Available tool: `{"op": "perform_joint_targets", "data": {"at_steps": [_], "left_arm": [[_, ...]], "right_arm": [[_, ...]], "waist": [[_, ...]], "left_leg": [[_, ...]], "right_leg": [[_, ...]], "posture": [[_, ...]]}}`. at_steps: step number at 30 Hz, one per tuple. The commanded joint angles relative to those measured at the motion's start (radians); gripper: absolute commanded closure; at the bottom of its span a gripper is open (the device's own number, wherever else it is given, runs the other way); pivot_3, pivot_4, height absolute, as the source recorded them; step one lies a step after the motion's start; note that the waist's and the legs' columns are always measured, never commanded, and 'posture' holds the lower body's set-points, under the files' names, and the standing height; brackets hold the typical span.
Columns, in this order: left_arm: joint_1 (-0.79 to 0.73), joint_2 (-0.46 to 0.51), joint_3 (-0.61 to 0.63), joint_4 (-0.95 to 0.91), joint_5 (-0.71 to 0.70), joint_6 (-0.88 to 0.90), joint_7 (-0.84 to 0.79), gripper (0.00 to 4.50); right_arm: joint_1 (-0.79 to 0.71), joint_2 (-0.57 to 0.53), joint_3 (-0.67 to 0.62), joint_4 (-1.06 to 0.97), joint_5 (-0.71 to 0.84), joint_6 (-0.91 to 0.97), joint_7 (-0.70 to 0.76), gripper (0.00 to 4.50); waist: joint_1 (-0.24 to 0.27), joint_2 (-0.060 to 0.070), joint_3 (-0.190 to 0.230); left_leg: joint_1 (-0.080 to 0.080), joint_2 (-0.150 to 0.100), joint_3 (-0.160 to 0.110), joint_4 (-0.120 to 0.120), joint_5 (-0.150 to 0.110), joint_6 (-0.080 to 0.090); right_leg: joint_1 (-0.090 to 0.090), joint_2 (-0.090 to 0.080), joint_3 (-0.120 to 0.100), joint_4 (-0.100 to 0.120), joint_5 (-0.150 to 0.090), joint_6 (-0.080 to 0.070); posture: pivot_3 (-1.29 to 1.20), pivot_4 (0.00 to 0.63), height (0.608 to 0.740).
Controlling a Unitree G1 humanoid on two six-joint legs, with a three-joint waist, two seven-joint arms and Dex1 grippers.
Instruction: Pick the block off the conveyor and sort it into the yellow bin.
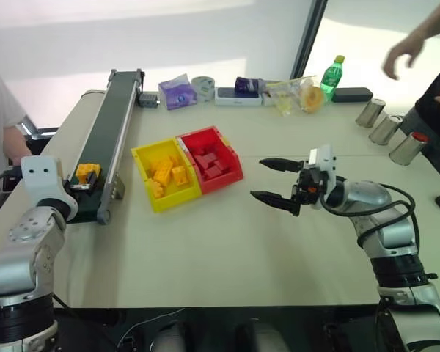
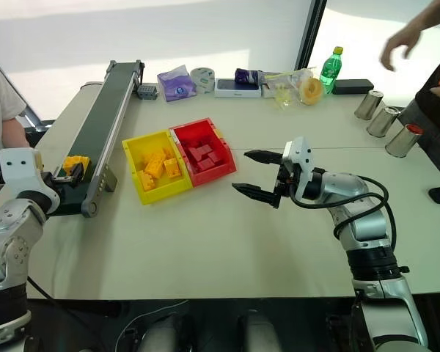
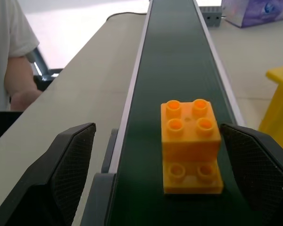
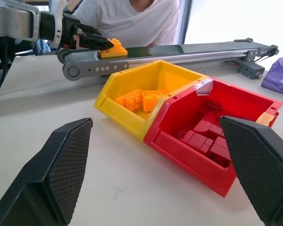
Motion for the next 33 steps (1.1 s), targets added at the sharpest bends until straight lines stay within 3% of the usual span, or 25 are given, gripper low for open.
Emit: {"op": "perform_joint_targets", "data": {"at_steps": [1, 2, 5, 8, 9, 16, 21, 26, 33], "left_arm": [[0.001, -0.015, -0.002, -0.032, -0.032, 0.015, -0.038, 0.05], [0.010, -0.019, -0.008, -0.042, -0.027, 0.009, -0.044, 0.05], [0.026, -0.020, -0.004, -0.069, -0.035, 0.043, -0.051, 1.31], [0.039, -0.025, 0.025, -0.092, -0.055, 0.056, -0.055, 2.90], [0.045, -0.028, 0.033, -0.103, -0.061, 0.061, -0.054, 3.15], [-0.018, -0.048, 0.064, -0.181, -0.093, 0.028, -0.029, 3.12], [-0.101, -0.059, -0.004, -0.178, -0.117, 0.036, -0.061, 3.12], [-0.261, -0.117, -0.175, -0.007, -0.035, -0.022, -0.069, 3.12], [-0.394, -0.198, -0.255, 0.263, 0.061, -0.145, -0.059, 3.12]], "right_arm": [[-0.001, -0.011, -0.034, -0.054, 0.021, 0.005, -0.011, 0.00], [-0.003, -0.010, -0.034, -0.057, 0.021, 0.009, -0.014, 0.00], [-0.008, -0.010, -0.034, -0.058, 0.020, 0.015, -0.020, 0.00], [-0.014, -0.009, -0.034, -0.053, 0.021, 0.017, -0.022, 0.00], [-0.018, -0.008, -0.035, -0.051, 0.022, 0.018, -0.023, 0.00], [-0.018, -0.002, -0.029, -0.038, 0.015, 0.005, -0.017, 0.00], [-0.018, 0.001, -0.028, -0.014, 0.009, -0.017, -0.006, 0.00], [-0.009, 0.002, -0.030, 0.006, 0.005, -0.043, 0.006, 0.00], [0.003, -0.006, -0.036, -0.017, 0.005, -0.042, -0.016, 0.00]], "waist": [[0.004, 0.000, 0.000], [0.005, 0.000, 0.000], [0.003, 0.000, 0.000], [0.002, 0.000, 0.000], [0.002, 0.000, 0.000], [0.006, 0.000, 0.000], [0.004, 0.000, 0.000], [0.007, 0.000, 0.000], [0.000, 0.000, 0.000]], "left_leg": [[0.000, 0.000, 0.000, 0.000, 0.000, 0.000], [0.000, 0.000, 0.000, 0.000, 0.000, 0.000], [0.000, 0.000, 0.000, 0.000, 0.000, 0.000], [0.000, 0.000, 0.000, 0.000, 0.000, 0.000], [0.000, 0.000, 0.000, 0.000, 0.000, 0.000], [0.000, 0.000, 0.000, 0.000, 0.000, 0.000], [0.000, -0.001, -0.001, 0.001, 0.000, 0.000], [0.000, -0.002, -0.001, 0.001, 0.000, 0.000], [0.000, -0.003, -0.001, 0.001, 0.000, 0.000]], "right_leg": [[0.000, 0.000, 0.000, 0.000, 0.000, 0.000], [0.000, 0.000, 0.000, 0.000, 0.000, 0.000], [0.000, -0.001, 0.000, 0.000, 0.000, 0.000], [0.000, 0.000, 0.000, 0.000, 0.000, 0.000], [0.000, 0.000, 0.000, 0.000, 0.000, 0.000], [0.001, 0.000, 0.000, 0.000, 0.000, 0.000], [0.002, 0.000, 0.000, 0.000, 0.000, 0.000], [0.002, 0.001, 0.000, 0.000, 0.000, 0.000], [0.001, 0.001, 0.000, 0.000, 0.000, 0.000]], "posture": [[0.00, 0.150, 0.740], [0.00, 0.150, 0.740], [0.00, 0.150, 0.740], [0.00, 0.150, 0.740], [0.00, 0.150, 0.740], [0.00, 0.150, 0.740], [0.00, 0.150, 0.740], [0.00, 0.150, 0.740], [0.00, 0.150, 0.740]]}}
